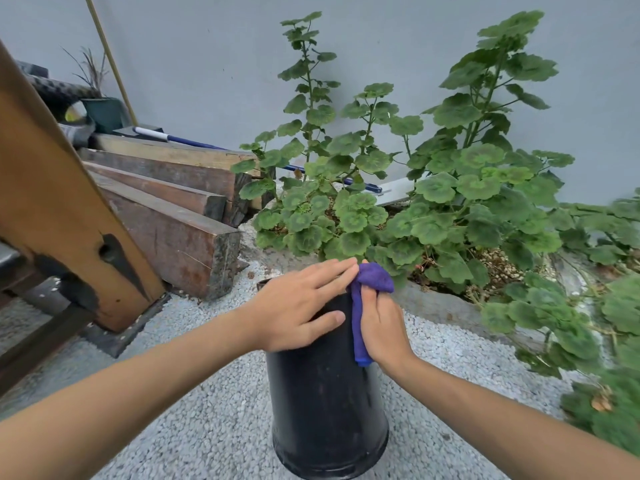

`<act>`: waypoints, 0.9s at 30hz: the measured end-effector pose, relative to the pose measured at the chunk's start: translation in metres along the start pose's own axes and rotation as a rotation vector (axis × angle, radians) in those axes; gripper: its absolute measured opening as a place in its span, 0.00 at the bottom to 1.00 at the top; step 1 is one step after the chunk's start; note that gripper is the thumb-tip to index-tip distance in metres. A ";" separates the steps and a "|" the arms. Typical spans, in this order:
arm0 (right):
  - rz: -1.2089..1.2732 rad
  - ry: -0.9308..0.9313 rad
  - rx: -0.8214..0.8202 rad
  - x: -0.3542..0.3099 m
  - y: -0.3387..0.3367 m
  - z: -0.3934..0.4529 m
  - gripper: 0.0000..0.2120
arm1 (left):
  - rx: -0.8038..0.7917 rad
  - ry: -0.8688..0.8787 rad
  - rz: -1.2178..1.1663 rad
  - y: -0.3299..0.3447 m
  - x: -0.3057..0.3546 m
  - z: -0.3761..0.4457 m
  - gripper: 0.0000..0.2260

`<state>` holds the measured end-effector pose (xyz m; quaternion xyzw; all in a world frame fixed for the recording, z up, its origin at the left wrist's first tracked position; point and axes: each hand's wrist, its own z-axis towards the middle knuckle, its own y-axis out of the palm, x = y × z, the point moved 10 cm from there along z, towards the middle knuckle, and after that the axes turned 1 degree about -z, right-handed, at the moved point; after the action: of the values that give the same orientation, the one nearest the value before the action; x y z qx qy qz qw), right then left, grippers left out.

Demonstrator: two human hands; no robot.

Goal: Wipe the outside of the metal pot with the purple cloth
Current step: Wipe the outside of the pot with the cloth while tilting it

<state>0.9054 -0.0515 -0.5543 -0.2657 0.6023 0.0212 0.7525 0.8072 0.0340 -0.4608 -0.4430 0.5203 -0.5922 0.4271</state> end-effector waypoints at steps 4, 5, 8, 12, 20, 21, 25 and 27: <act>-0.053 -0.035 -0.057 -0.001 0.002 -0.001 0.20 | -0.040 -0.107 -0.201 0.002 -0.023 0.012 0.29; -0.064 -0.041 -0.078 -0.003 0.004 -0.002 0.20 | -0.046 -0.128 -0.268 0.002 -0.028 0.016 0.29; -0.059 -0.113 -0.134 -0.011 0.017 -0.006 0.25 | -0.048 -0.177 -0.340 0.001 -0.042 0.021 0.29; -0.065 -0.120 -0.232 -0.005 0.034 -0.011 0.30 | -0.051 -0.173 -0.333 0.001 -0.053 0.017 0.29; 0.020 0.210 -0.276 0.056 0.038 -0.054 0.21 | -0.015 -0.344 -0.527 -0.005 -0.084 0.000 0.29; 0.037 0.254 -0.248 0.056 0.035 -0.052 0.19 | -0.015 -0.347 -0.539 -0.005 -0.085 0.000 0.28; 0.049 0.115 -0.083 0.001 0.018 -0.022 0.18 | -0.034 -0.379 -0.678 0.000 -0.086 0.003 0.23; -0.044 -0.108 -0.091 -0.042 0.025 -0.010 0.25 | -0.008 -0.400 -0.799 0.002 -0.090 0.004 0.24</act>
<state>0.8761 -0.0221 -0.5269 -0.3113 0.5532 0.0461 0.7713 0.8331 0.1197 -0.4701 -0.7166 0.2179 -0.6113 0.2554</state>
